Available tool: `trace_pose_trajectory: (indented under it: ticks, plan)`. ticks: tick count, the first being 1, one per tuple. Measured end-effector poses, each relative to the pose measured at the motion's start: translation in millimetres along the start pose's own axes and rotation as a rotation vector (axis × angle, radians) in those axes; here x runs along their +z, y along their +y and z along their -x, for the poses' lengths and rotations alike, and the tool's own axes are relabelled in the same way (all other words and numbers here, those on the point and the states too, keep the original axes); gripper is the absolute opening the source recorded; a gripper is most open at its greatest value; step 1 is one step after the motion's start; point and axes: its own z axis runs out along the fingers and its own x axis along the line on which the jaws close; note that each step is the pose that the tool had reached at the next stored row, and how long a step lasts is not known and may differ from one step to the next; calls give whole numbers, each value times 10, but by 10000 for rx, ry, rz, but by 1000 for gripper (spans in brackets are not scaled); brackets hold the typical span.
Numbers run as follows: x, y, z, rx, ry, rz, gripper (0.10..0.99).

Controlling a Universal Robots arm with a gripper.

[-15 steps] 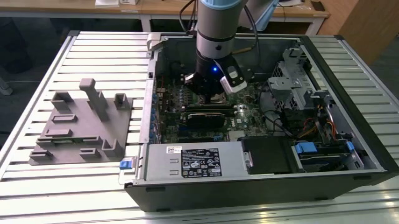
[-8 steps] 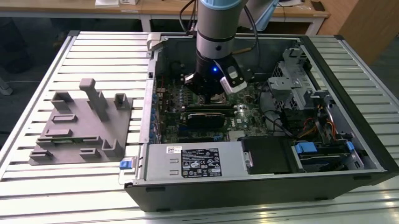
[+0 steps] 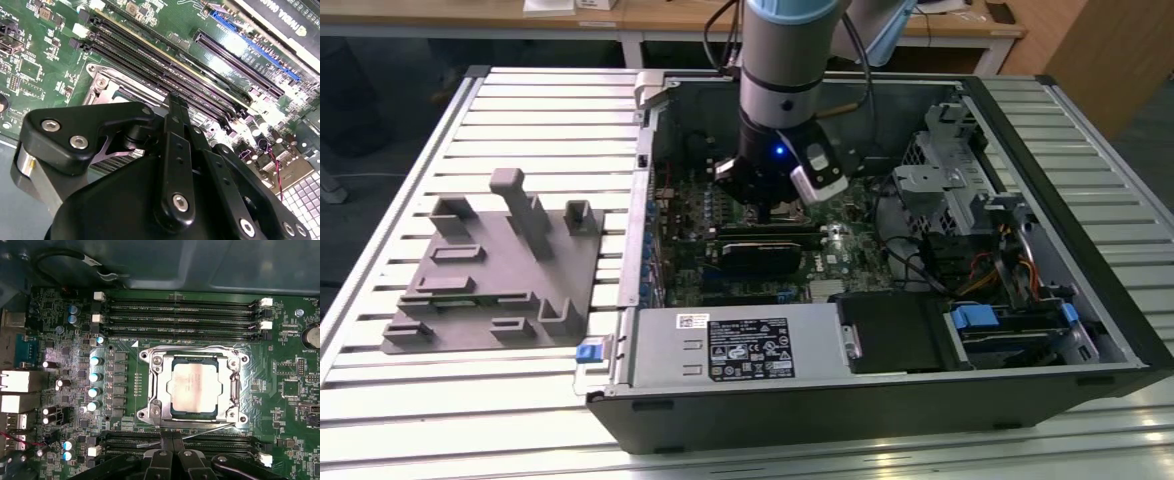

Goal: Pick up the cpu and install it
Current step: 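Install the second cpu locking lever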

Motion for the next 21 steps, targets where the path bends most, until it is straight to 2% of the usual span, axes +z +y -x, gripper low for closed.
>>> trace_pose_trajectory:
  ticks: [2,4,10,14,21]
  plan:
    - [1,-8,-2,1,-2,93,106]
    - [4,-25,-4,0,-3,143,106]
    - [5,-75,-93,0,-5,340,106]
    - [7,-118,-110,1,-10,572,106]
    - [21,-165,-159,-1,-18,1062,106]
